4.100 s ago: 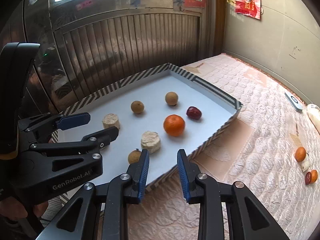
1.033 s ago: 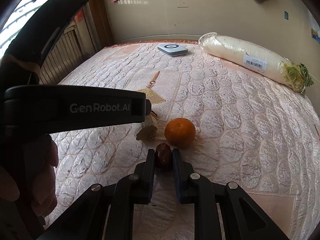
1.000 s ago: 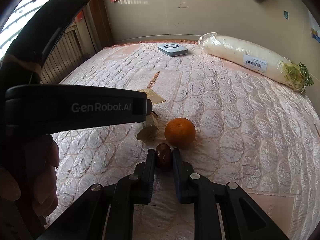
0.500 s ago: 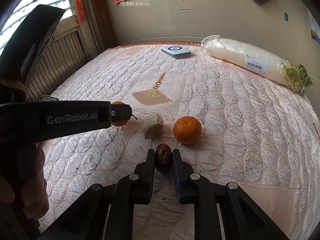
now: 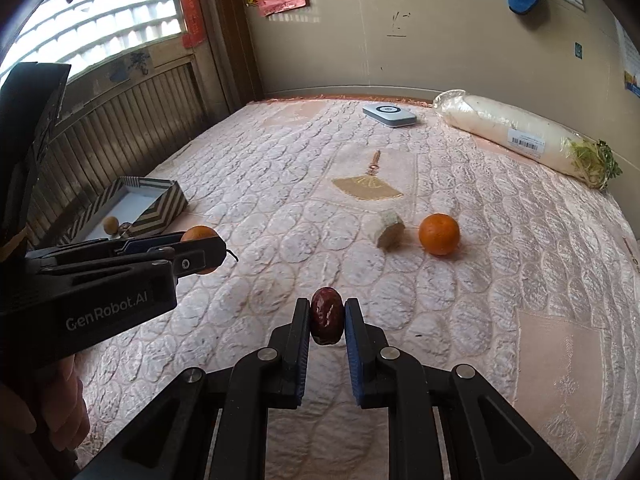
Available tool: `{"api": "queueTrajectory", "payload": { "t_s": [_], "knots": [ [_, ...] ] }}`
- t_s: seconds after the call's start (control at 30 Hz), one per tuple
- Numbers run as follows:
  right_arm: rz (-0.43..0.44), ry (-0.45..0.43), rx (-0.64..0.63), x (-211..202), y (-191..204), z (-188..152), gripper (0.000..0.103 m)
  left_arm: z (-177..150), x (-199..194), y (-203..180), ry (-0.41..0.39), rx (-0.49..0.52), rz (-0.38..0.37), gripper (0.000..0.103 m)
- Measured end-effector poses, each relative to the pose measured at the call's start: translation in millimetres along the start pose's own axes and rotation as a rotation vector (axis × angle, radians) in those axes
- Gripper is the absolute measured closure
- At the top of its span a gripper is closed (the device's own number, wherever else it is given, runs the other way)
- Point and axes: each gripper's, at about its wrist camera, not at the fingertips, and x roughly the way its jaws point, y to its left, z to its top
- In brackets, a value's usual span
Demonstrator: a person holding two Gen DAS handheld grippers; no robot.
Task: Organize fruits
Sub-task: 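Carry the date and orange into the tray and open both tools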
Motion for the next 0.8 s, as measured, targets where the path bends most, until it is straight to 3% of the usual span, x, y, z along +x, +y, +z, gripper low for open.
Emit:
{"api": "queueTrajectory", "payload": {
  "t_s": [0.33,0.8],
  "knots": [
    [0.041,0.0,-0.031,-5.4,44.1,-7.2,0.087,-29.0,-32.2,33.1,-0.051,0.006,0.064,0.072],
    [0.1,-0.004,-0.16,-7.7,121.3,-5.0,0.087,-49.0,-71.8,98.7,-0.121,-0.063,0.168,0.072]
  ]
}}
